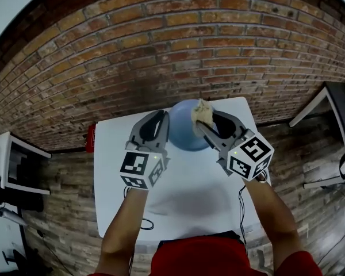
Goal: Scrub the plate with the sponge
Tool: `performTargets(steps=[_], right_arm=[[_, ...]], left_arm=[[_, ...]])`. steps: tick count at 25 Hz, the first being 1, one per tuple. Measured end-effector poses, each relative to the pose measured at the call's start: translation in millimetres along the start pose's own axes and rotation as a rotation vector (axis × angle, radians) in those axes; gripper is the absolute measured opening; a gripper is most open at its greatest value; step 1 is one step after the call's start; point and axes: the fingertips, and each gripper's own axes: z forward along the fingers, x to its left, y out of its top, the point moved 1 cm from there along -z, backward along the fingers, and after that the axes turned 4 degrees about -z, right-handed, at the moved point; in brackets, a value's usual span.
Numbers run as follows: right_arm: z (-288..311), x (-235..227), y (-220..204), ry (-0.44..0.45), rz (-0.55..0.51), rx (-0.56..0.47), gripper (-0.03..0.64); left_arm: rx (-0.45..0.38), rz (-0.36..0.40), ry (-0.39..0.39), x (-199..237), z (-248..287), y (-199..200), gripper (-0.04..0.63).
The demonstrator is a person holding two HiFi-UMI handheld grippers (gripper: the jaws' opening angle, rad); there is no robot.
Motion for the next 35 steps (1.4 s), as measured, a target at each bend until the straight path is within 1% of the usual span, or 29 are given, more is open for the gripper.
performTargets(steps=[5, 8, 12, 21, 26, 35], right_arm=[[-21.5, 14.7, 19.4, 0.03, -0.01, -0.073, 0.153], [-30.7, 19.7, 20.4, 0.035, -0.005, -0.08, 0.153], [-36.7, 28.0, 11.2, 0.041, -0.023, -0.064, 0.153], [-42.6, 39.6, 1.4, 0.057, -0.009, -0.056, 0.153], [-43.3, 45.0, 3.5, 0.064, -0.013, -0.063, 0.153], [-41.2, 49.0, 5.8, 0.058, -0.022, -0.057, 0.153]], left_arm=[[-0.049, 0.022, -0.027, -30.1, -21.0, 6.9, 0.026], [-0.077, 0.041, -0.046, -45.3, -29.6, 10.5, 0.023], [-0.103, 0.012, -0.054, -52.9, -36.6, 13.4, 0.018], [-0.078, -0.018, -0.057, -59.6, -44.9, -0.4, 0.014], [-0.08, -0.009, -0.072, -63.7, -47.1, 0.9, 0.014], [-0.082, -0.012, -0.078, -58.4, -50.0, 2.3, 0.014]])
